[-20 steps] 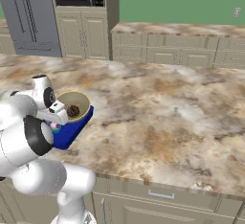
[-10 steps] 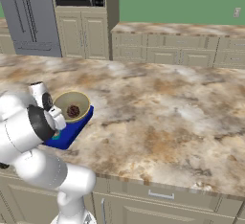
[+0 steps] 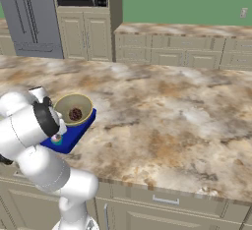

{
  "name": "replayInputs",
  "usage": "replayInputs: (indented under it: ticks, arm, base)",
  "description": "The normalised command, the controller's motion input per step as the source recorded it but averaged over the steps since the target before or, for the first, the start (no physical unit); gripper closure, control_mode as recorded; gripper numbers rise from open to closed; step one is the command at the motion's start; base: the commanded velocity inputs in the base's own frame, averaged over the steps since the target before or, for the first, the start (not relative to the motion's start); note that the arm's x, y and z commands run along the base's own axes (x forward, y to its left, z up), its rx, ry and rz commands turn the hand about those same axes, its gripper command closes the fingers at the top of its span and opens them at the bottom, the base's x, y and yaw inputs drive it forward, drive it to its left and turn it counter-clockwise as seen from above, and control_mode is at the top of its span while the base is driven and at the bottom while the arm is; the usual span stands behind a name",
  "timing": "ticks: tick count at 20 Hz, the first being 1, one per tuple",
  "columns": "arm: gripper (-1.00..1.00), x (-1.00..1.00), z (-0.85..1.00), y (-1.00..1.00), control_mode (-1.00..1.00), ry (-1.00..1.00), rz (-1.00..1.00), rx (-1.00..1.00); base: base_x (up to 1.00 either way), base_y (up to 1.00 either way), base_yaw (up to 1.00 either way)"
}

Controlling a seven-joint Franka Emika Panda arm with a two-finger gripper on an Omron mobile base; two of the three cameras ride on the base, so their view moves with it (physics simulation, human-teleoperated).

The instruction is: Place the bowl with cake and the cupcake onto the tray.

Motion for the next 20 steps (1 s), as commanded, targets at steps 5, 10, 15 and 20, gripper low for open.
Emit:
replayInputs:
  ticks: [5, 10, 15, 20]
  arm:
    - [-1.0, 0.0, -0.01, 0.0, -1.0, 0.0, 0.02, 0.0]
    - [-1.0, 0.0, 0.4, -0.01, -1.0, -0.07, 0.0, 0.1]
    - [-1.0, -0.22, 0.5, -0.27, -1.0, -0.07, 0.01, 0.07]
    - [-1.0, -0.42, 0.17, -1.0, -1.0, -0.11, 0.06, 0.02]
  base:
    - [0.0, 0.0, 0.0]
    - [0.0, 0.0, 0.0]
    - [0.0, 0.0, 0.0]
    - [0.0, 0.0, 0.0]
